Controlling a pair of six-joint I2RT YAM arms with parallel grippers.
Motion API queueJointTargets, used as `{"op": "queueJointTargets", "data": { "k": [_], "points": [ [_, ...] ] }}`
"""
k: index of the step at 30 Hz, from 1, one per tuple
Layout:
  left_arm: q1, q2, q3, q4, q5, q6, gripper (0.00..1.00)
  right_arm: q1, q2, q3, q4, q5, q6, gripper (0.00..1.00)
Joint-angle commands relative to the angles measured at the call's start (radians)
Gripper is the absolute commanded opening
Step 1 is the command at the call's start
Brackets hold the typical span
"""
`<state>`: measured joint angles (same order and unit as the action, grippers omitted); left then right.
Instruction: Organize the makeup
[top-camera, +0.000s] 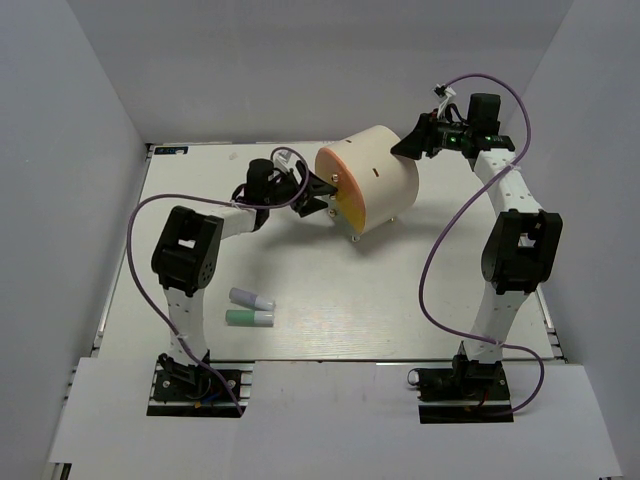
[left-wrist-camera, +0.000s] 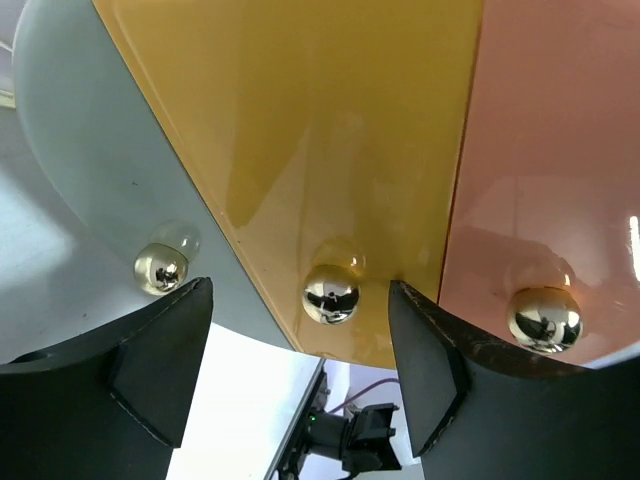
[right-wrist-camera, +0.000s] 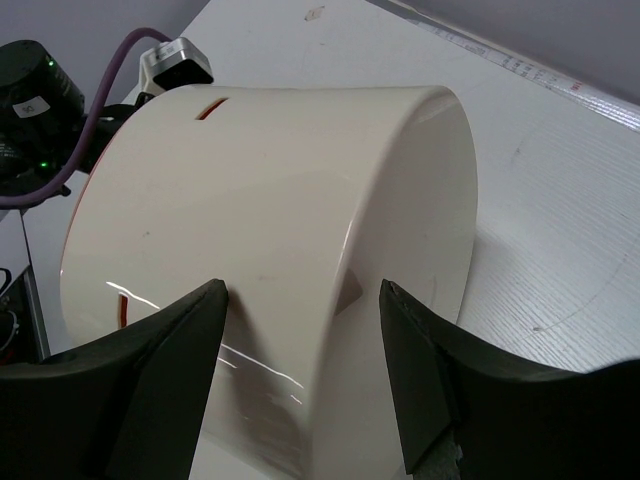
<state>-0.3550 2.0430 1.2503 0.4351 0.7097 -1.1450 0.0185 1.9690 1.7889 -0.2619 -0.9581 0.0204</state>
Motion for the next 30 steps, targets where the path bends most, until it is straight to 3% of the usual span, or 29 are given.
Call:
{"op": "queueJointTargets", "data": {
  "k": [1,8,14,20,23,24,25,28,30],
  "points": [
    [-0.004,0.02,0.052,-0.007,0.019,0.002,0.81,-0.005,-0.025,-0.019,-0.031,0.007,-0.016,0.68],
    [-0.004,-0.01,-0.026,0.115,0.037,-0.018,0.82,-0.005,-0.025,-0.023,-0.031,0.009,-0.016,0.68],
    [0.005,-0.023,-0.095,0.332,0.085,-0.099,0.98,-0.006,-0.022,-0.025,-0.031,0.007,-0.016,0.68],
    [0.005,-0.012,-0.143,0.445,0.08,-0.165,0.98,-0.006,-0.028,-0.031,-0.033,0.007,-0.048,0.68],
    [0.005,-0.02,-0.173,0.439,0.062,-0.164,0.86,-0.006,-0.03,-0.033,-0.036,0.012,-0.053,0.68],
    [0.005,-0.021,-0.181,0.45,0.059,-0.167,0.62,-0.003,-0.03,-0.033,-0.036,0.01,-0.053,0.68],
    [0.005,-0.021,-0.19,0.458,0.059,-0.171,0.48,-0.005,-0.032,-0.034,-0.034,0.01,-0.054,0.68],
    [0.014,-0.015,-0.207,0.478,0.063,-0.176,0.27,-0.006,-0.032,-0.04,-0.036,0.012,-0.057,0.68],
    [0.014,-0.012,-0.204,0.461,0.065,-0.173,0.26,-0.005,-0.033,-0.04,-0.034,0.012,-0.057,0.68]
  ]
}}
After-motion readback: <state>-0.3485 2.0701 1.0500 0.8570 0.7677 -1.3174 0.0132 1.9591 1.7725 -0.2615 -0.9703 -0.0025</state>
